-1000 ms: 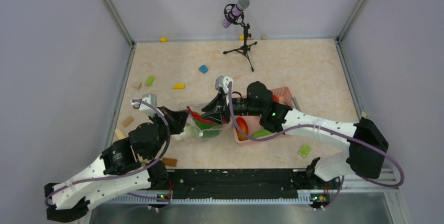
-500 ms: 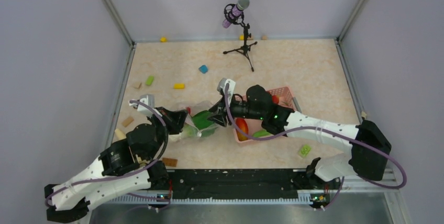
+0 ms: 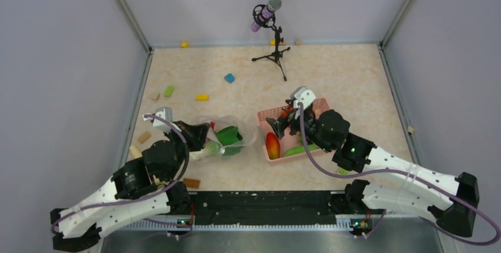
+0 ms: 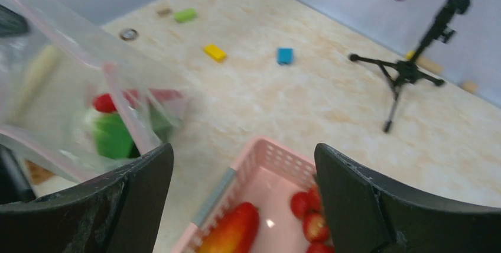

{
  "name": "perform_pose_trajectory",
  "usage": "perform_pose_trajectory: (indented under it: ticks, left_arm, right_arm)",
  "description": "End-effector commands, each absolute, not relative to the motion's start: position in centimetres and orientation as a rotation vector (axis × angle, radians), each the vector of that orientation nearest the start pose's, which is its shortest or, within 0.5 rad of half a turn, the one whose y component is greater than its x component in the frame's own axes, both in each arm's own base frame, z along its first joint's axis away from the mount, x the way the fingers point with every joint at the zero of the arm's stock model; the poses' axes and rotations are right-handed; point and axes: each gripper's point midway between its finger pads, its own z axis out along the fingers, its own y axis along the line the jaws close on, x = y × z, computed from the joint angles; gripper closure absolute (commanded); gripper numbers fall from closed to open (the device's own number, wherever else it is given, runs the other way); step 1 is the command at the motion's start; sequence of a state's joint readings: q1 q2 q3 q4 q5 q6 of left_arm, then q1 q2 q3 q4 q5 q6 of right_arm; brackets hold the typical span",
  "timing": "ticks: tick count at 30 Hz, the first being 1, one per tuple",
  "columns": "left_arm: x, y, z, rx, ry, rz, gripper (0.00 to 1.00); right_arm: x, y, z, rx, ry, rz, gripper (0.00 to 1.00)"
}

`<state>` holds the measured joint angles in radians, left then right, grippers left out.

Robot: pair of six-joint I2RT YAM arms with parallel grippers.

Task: Place the food in the zip-top bag and seal the zipper
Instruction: Pick up the fake fruit from the bin.

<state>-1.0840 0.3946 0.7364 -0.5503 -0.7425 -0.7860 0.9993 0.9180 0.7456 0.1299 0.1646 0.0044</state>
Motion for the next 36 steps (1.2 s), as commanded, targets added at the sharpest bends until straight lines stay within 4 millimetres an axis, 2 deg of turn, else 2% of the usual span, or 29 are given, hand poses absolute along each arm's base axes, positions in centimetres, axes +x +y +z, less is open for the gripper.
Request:
perform_pose_trajectory:
  ticks: [1,4,7,10,15,20,27,34,36]
  left_arm:
    - [18.3,-12.6,28.2,-0.295,1.726,-0.687,1.0]
    - [18.4,-12.7,28.1,-0.286,1.73,-0.682,1.0]
    - [18.4,-12.7,28.0,-0.283,1.732,-0.679,1.0]
    - [18.5,-12.8,27.9,-0.284,1.73,-0.678,1.0]
    - [18.4,-13.3,27.5,-0.252,1.739,-0.681,1.0]
    - [18.4,-13.0,27.2,-0.254,1.738,-0.672,1.0]
    - [18.2,-12.4,27.0,-0.27,1.72,-0.682,1.0]
    - [18.3,-12.1,26.6,-0.277,1.715,-0.665,1.0]
    - [18.3,-12.2,26.5,-0.272,1.719,-0.665,1.0]
  right_arm:
    - [23.7,23.8,24.5,-0.729,1.598,0.275,0.11]
    - [23.6,23.3,21.0,-0.953,1.599,0.135,0.11]
    - [24.8,22.4,19.3,-1.012,1.623,-0.023,0.11]
    - [25.9,22.4,17.6,-1.092,1.619,-0.118,0.11]
    - [28.6,23.4,17.2,-1.052,1.619,-0.119,0.11]
    - [30.3,23.4,16.9,-1.013,1.653,-0.103,0.17]
    - [30.6,23.7,14.7,-1.03,1.702,-0.103,0.24]
    - [31.0,23.9,14.3,-1.01,1.715,-0.108,0.38]
    - [31.0,24.0,14.4,-1.002,1.713,-0.108,0.44]
